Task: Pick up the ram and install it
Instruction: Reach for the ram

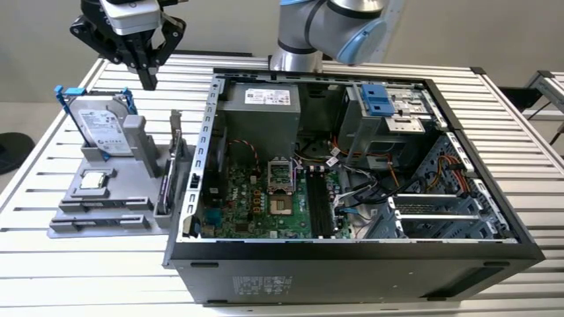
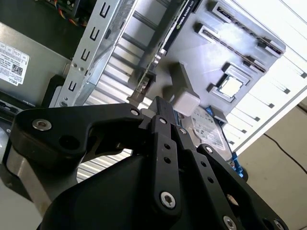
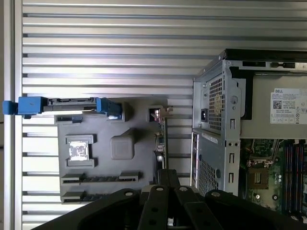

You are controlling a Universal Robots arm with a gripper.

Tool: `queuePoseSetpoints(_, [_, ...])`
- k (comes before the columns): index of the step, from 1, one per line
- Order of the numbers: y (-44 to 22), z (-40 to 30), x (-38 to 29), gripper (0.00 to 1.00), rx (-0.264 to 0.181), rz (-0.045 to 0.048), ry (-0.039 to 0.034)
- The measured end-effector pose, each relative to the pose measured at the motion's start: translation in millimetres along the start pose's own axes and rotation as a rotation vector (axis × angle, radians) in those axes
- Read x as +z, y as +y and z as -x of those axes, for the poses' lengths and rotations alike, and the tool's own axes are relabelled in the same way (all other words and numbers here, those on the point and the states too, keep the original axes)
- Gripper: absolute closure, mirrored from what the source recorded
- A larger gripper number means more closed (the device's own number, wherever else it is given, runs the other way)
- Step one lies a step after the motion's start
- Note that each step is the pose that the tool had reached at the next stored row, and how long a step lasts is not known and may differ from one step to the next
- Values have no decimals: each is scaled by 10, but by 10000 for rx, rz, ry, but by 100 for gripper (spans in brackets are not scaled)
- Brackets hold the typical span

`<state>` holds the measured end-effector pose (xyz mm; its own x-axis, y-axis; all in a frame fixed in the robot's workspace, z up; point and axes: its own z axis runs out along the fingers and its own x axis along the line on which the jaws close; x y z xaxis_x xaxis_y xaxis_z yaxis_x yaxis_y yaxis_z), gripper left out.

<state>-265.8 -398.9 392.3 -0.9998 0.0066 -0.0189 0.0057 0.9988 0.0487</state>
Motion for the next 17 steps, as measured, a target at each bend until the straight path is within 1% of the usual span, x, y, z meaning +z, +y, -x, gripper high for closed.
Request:
queuePoseSetpoints(3, [0, -26, -1, 100, 0, 0, 0])
queuePoseSetpoints(8, [0, -87, -1, 100, 0, 0, -1])
queuePoseSetpoints(17, [-1, -226, -2, 100, 0, 0, 1])
